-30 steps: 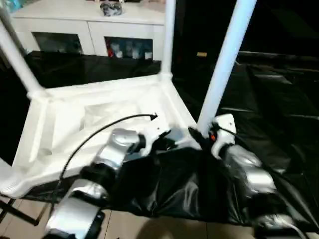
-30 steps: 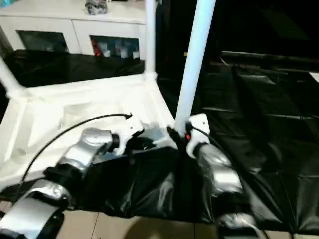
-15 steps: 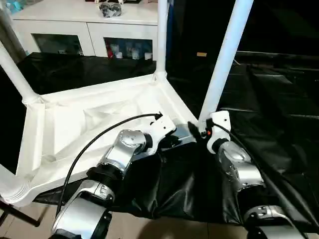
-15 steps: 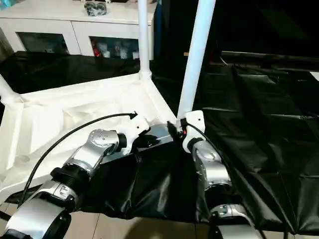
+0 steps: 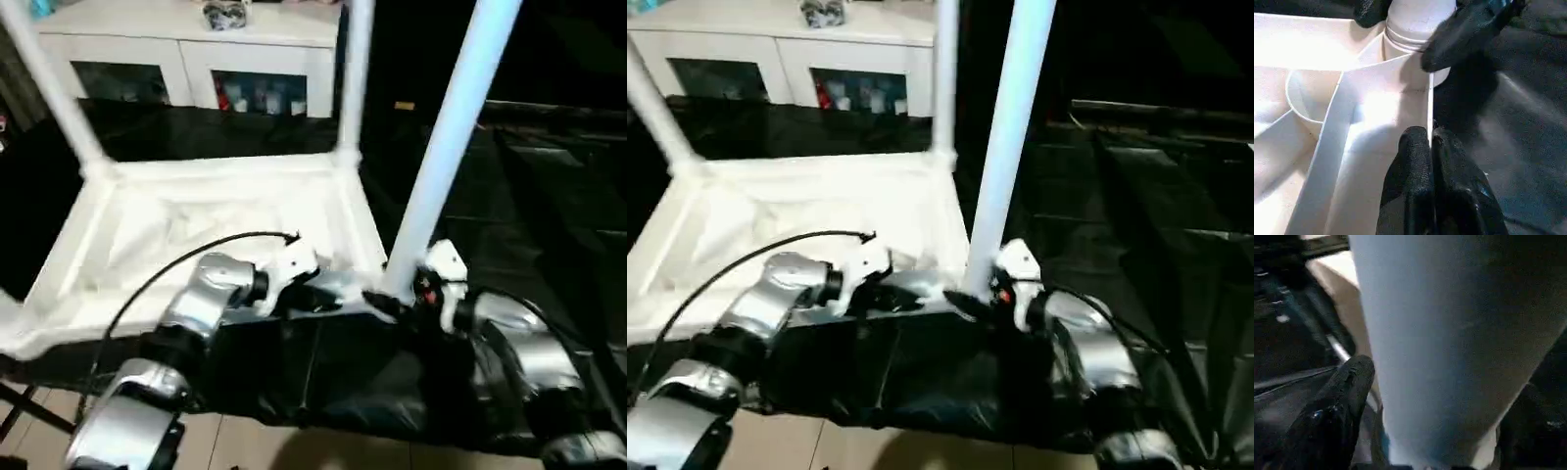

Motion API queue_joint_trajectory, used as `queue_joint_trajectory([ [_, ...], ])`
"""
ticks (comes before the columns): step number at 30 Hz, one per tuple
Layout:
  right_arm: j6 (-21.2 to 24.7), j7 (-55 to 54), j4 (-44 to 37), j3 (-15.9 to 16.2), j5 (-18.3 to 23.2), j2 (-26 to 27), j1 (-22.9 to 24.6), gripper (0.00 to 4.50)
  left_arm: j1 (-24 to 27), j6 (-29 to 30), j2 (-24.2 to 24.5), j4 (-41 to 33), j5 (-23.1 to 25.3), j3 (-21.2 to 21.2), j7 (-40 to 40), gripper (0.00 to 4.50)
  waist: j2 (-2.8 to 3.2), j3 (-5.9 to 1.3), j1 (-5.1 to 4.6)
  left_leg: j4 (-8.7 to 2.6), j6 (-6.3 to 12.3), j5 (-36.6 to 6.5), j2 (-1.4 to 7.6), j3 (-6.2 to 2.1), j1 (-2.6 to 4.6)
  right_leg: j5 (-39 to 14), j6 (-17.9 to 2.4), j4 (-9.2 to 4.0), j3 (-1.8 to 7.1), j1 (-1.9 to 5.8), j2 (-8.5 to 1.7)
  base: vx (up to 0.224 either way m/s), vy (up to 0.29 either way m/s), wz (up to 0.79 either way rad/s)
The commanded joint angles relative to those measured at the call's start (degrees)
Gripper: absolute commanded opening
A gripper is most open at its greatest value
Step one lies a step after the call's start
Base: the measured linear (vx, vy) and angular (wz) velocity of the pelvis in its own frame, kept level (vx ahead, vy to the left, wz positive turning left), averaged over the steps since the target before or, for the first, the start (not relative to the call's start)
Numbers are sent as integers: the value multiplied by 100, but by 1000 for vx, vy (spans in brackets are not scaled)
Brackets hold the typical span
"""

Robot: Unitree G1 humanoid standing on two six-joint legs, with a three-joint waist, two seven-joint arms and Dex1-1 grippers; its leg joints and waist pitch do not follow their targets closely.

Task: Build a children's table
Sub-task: Rotate leg to tighten

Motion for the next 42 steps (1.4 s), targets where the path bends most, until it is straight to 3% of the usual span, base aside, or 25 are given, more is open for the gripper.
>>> queue_joint_trajectory([
  [1, 199, 708, -416, 605, 216, 156, 86, 359, -78, -115, -225, -179, -322, -65, -56, 0, -85, -246, 19, -337, 615, -896, 229, -38, -10, -1198, -1139, -426, 317, 267, -431, 0, 0, 0],
  [4, 422, 1077, -697, 760, 263, -28, 231, 339, -78, -128, -144, -190, -361, -97, -310, 0, -90, -252, 83, -330, 598, -815, 227, -33, -5, -1166, -1101, -423, 323, 266, -440, 0, 0, 0],
  [15, 655, 1251, -976, 790, 307, -140, 327, 264, -76, -134, -106, -202, -398, -86, -505, 0, -95, -253, 94, -341, 515, -778, 226, -42, -8, -1227, -1069, -428, 317, 262, -443, 0, 0, 0],
  [42, 781, 1248, -1097, 787, 314, -161, 359, 261, -80, -138, -103, -195, -402, -78, -543, 0, -98, -255, 105, -334, 507, -748, 221, -41, -9, -1180, -1066, -421, 312, 271, -445, 0, 0, 0],
])
